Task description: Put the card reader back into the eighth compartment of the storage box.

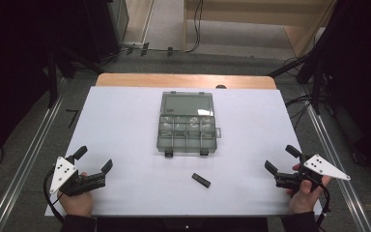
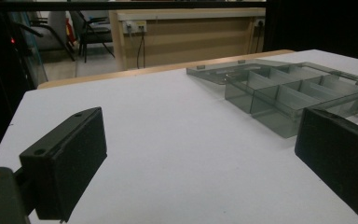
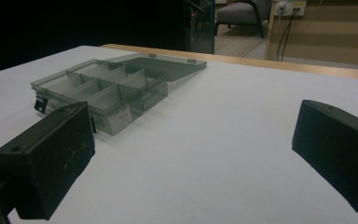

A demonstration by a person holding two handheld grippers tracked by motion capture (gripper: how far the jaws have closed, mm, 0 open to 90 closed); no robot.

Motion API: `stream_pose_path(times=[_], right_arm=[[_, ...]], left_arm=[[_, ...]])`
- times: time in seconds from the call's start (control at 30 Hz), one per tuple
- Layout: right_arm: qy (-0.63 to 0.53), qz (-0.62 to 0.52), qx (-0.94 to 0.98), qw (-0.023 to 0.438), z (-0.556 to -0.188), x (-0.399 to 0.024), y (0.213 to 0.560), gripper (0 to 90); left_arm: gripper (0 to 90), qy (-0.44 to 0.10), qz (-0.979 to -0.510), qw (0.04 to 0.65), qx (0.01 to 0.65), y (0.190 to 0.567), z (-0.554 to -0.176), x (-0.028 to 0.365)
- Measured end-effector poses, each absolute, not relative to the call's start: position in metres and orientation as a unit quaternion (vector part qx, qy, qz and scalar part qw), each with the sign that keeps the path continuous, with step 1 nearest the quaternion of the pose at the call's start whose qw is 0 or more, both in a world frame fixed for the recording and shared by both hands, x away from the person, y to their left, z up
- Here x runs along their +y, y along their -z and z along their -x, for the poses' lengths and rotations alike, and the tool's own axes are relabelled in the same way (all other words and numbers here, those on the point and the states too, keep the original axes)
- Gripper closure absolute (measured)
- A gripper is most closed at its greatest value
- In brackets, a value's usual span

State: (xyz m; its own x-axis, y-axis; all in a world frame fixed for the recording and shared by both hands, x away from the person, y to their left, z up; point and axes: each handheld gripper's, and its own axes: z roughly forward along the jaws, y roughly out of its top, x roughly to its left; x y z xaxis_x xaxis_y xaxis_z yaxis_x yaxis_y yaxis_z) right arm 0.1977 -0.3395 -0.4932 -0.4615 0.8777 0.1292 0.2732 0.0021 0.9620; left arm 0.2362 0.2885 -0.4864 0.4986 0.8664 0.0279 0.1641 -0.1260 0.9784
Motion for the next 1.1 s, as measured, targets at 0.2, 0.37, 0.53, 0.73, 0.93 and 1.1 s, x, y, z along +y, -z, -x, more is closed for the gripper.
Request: stream_pose_path(times=[0.2, 0.37, 0.53, 0.73, 0.93, 1.1], right_arm=[[-0.552, -0.434, 0.66, 0.266, -0.201, -0.333, 0.486, 0.0], [-0.548, -0.423, 0.671, 0.264, -0.205, -0.327, 0.479, 0.0], [-0.559, -0.407, 0.673, 0.26, -0.212, -0.318, 0.46, 0.0], [-0.556, -0.386, 0.687, 0.264, -0.219, -0.308, 0.45, 0.0], [-0.565, -0.38, 0.687, 0.253, -0.225, -0.297, 0.448, 0.0], [-0.576, -0.372, 0.685, 0.245, -0.233, -0.285, 0.446, 0.0]], left_arm=[[2.3, -0.33, -0.678, 0.536, 0.381, 0.487, -0.235, 0.287], [2.3, -0.333, -0.676, 0.536, 0.382, 0.487, -0.234, 0.288], [2.3, -0.333, -0.681, 0.529, 0.381, 0.488, -0.235, 0.286], [2.3, -0.337, -0.681, 0.525, 0.382, 0.488, -0.235, 0.285], [2.3, -0.354, -0.673, 0.52, 0.389, 0.487, -0.234, 0.284], [2.2, -0.35, -0.673, 0.522, 0.39, 0.487, -0.235, 0.286]])
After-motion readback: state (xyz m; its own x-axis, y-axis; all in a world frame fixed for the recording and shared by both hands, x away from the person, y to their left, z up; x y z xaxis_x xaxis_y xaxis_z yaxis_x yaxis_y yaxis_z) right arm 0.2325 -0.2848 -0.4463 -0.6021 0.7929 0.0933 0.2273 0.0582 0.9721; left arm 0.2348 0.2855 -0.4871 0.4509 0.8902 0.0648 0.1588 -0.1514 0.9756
